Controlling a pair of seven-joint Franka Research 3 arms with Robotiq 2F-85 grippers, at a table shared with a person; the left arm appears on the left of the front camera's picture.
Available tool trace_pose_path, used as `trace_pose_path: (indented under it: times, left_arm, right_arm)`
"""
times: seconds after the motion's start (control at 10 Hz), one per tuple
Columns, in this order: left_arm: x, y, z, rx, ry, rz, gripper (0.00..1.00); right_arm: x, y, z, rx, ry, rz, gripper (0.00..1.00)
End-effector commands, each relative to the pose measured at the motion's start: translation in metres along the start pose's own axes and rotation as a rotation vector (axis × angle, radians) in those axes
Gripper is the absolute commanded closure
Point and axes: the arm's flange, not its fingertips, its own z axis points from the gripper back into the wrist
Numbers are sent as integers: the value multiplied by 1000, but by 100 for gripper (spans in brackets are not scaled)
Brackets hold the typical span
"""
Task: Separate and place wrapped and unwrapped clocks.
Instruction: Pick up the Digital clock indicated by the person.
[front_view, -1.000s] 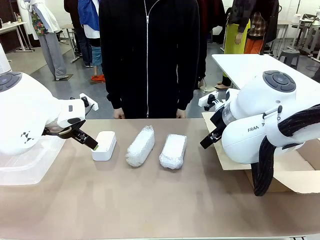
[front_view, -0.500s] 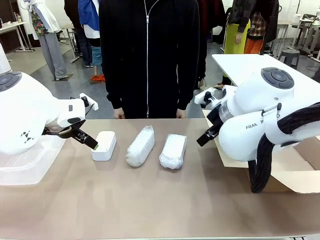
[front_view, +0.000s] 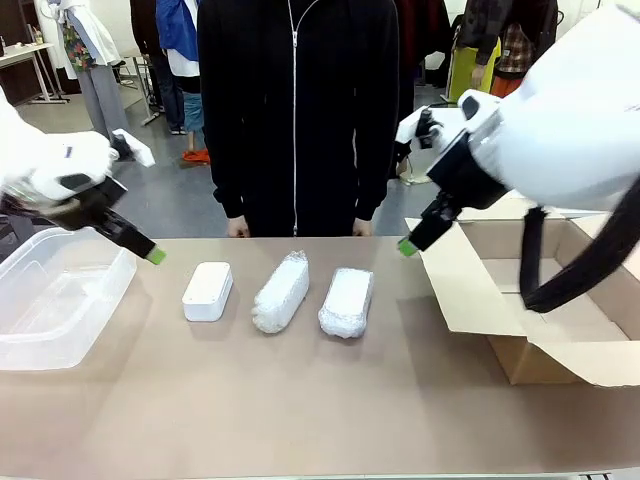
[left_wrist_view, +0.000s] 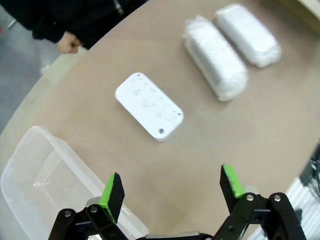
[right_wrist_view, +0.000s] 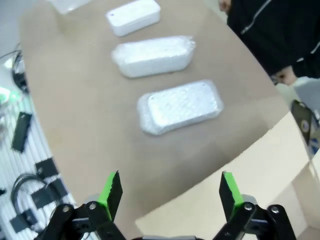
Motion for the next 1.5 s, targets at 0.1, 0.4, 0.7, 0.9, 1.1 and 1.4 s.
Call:
trace_pose_path:
  times: [0.1,0.4,0.7,0.9,1.1,1.4]
  left_arm:
    - [-71,-10,44,-130,-70,-17,0]
    - [-84,-20,54,-139,-125,-76,0]
    - [-83,-21,50,-113,-105,-128,0]
    - [-83,-19,50,-99,-117,-144,0]
    - [-27,10,79,-121,-94,-118,0]
    - [-27,10,79,-121,-94,-118,0]
  right_arm:
    - [-24,4,17,87,-47,126,0]
    - [-30,19,22,83,-113,224,0]
    - [-38,20,33,114,-147,107,0]
    - [-43,19,38,130,-167,116,0]
    - [-21,6,43,109,-143,113,0]
    - [-21,6,43,109,-143,113,0]
